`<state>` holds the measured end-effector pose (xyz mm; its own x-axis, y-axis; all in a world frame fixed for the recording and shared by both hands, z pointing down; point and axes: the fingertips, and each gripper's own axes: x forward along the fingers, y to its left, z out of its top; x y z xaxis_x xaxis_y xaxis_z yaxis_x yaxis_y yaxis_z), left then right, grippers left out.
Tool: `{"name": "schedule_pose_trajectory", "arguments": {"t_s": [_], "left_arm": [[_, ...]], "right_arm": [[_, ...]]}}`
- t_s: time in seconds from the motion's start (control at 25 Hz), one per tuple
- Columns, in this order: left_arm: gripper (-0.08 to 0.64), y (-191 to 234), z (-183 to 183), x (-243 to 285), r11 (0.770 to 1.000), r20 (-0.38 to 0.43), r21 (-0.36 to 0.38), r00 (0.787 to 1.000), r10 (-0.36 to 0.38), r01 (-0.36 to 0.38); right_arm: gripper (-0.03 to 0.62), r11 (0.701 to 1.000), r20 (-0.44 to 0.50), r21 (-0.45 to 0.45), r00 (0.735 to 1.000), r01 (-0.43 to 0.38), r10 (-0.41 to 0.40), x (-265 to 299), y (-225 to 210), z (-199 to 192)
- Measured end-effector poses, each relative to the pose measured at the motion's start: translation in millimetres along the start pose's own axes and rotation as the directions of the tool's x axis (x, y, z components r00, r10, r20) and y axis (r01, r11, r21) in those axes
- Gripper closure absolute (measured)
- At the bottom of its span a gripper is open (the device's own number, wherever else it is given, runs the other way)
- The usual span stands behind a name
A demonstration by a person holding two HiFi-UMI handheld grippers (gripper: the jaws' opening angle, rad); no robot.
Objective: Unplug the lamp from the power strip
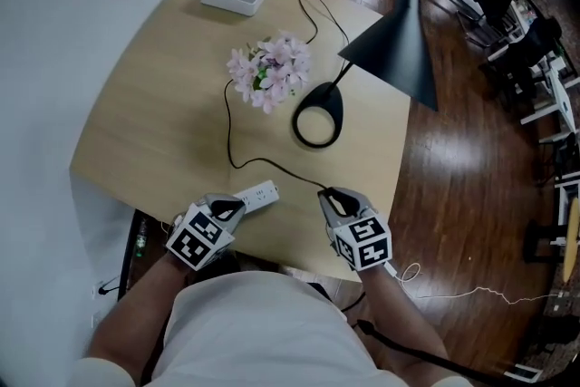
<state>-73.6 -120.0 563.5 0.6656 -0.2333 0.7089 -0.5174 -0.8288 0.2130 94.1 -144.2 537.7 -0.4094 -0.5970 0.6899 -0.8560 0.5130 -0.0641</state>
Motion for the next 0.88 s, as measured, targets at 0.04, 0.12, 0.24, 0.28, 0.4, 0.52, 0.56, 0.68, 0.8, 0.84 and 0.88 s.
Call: {"name": "schedule_pose_trajectory", "arguments": {"t_s": [0.04, 0.12, 0.24, 0.28, 0.4, 0.52, 0.56, 0.68, 0.8, 0.84, 0.88], "left_arm": [[0.558, -3.8, 4.5, -5.8, 1.000, 0.030, -0.022, 0.999, 0.011, -0.010], [0.558, -10.8, 11.7, -15.2, 0.997, 0.082, -0.065, 0.996, 0.038, -0.033], [0.558, -21.2, 21.9, -27.9, 0.990, 0.159, -0.128, 0.984, 0.082, -0.062], [0.558, -24.0, 25.2, -32.5, 0.987, 0.186, -0.147, 0.978, 0.096, -0.069], [0.558, -31.0, 32.8, -45.1, 0.977, 0.246, -0.190, 0.959, 0.142, -0.096], [0.558, -35.7, 34.5, -56.2, 0.962, 0.257, -0.236, 0.946, 0.196, -0.135], [0.558, -36.3, 34.5, -59.8, 0.956, 0.258, -0.253, 0.942, 0.214, -0.148], [0.558, -39.1, 33.7, -68.9, 0.939, 0.257, -0.285, 0.928, 0.270, -0.194], [0.558, -49.2, 31.4, -84.7, 0.919, 0.257, -0.307, 0.909, 0.329, -0.245], [0.558, -53.7, 29.9, -92.5, 0.909, 0.258, -0.323, 0.899, 0.353, -0.264], [0.558, -58.8, 27.9, -100.3, 0.897, 0.258, -0.340, 0.889, 0.378, -0.283]], "right_arm": [[0.522, 1.000, -0.011, -0.001, 1.000, -0.004, 0.004, 3.4, -3.2, -9.1], [0.522, 1.000, -0.033, -0.008, 0.999, -0.012, 0.012, 11.8, -10.5, -27.2], [0.522, 1.000, -0.053, -0.016, 0.998, -0.027, 0.026, 23.4, -20.4, -51.2], [0.522, 0.999, -0.054, -0.020, 0.998, -0.032, 0.030, 27.3, -22.9, -57.4], [0.520, 0.998, -0.055, -0.035, 0.997, -0.047, 0.045, 36.4, -28.8, -70.5], [0.517, 0.996, -0.061, -0.053, 0.996, -0.065, 0.062, 39.5, -31.4, -77.4], [0.517, 0.996, -0.066, -0.060, 0.995, -0.072, 0.068, 40.8, -31.8, -79.9], [0.511, 0.992, -0.080, -0.086, 0.993, -0.093, 0.086, 46.4, -34.6, -88.4], [0.508, 0.986, -0.070, -0.117, 0.991, -0.119, 0.112, 49.2, -34.5, -89.2], [0.506, 0.984, -0.065, -0.123, 0.990, -0.130, 0.123, 50.0, -33.5, -88.6], [0.503, 0.982, -0.062, -0.127, 0.989, -0.141, 0.134, 50.4, -32.9, -88.7]]}}
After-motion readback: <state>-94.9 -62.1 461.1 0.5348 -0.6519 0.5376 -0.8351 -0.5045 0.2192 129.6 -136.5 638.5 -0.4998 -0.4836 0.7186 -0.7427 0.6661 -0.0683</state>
